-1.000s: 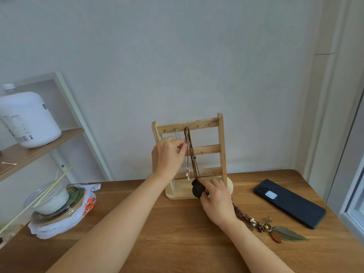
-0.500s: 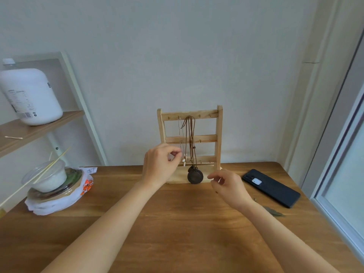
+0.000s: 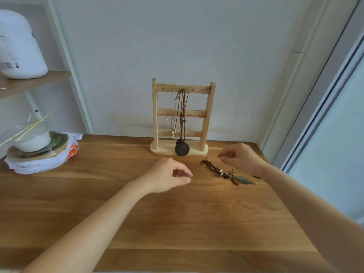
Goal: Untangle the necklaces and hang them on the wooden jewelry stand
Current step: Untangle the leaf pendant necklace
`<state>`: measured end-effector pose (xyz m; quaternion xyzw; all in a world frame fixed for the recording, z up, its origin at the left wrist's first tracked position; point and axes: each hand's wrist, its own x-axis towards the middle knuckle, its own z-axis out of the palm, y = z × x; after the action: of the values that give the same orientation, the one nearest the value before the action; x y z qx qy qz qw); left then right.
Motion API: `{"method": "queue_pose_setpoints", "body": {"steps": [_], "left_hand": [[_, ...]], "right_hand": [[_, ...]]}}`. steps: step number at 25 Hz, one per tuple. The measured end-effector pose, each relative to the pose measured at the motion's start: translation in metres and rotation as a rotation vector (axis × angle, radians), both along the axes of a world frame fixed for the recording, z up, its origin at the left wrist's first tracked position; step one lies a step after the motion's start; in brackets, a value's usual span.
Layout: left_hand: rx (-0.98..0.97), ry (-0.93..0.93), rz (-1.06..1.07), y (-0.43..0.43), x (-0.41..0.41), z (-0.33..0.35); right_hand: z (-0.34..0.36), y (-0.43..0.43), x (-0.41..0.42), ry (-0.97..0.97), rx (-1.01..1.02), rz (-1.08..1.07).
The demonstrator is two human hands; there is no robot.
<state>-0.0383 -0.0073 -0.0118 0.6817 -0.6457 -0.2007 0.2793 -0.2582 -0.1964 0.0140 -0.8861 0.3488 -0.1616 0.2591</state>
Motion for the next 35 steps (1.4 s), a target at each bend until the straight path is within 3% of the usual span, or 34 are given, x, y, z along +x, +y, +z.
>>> {"method": "queue_pose_setpoints", "body": {"steps": [5,12,16,19,22,28,35], "left_hand": [[-0.046,0.176,0.058,-0.006,-0.008,-0.021],[-0.01,0.236,0.093,-0.025,-0.012,-0.041],[-0.042,0.266,0.173,-0.032,-0.005,-0.049],[-0.014,0.545,0.277,-0.042,-0.001,-0.047],[0.002,0.747,0.247,-0.053,0.0,-0.044],[-0.149,0.687,0.323,-0.066,0.01,-0.061],[-0.203,0.666,0.37,-0.07,0.016,-0.064]], "right_hand": [[-0.02,-0.004,-0.006,0.07,-0.061,-0.048],[-0.068,-0.008,0.031,0.218,-0.002,-0.159],[-0.074,-0.005,0.032,-0.004,0.085,-0.114],[-0.072,0.003,0.029,-0.165,0.121,-0.054],[-0.076,0.006,0.034,-0.23,0.145,0.014],[-0.08,0.004,0.063,-0.295,0.306,0.083],[-0.086,0.008,0.07,-0.295,0.198,0.102]]}}
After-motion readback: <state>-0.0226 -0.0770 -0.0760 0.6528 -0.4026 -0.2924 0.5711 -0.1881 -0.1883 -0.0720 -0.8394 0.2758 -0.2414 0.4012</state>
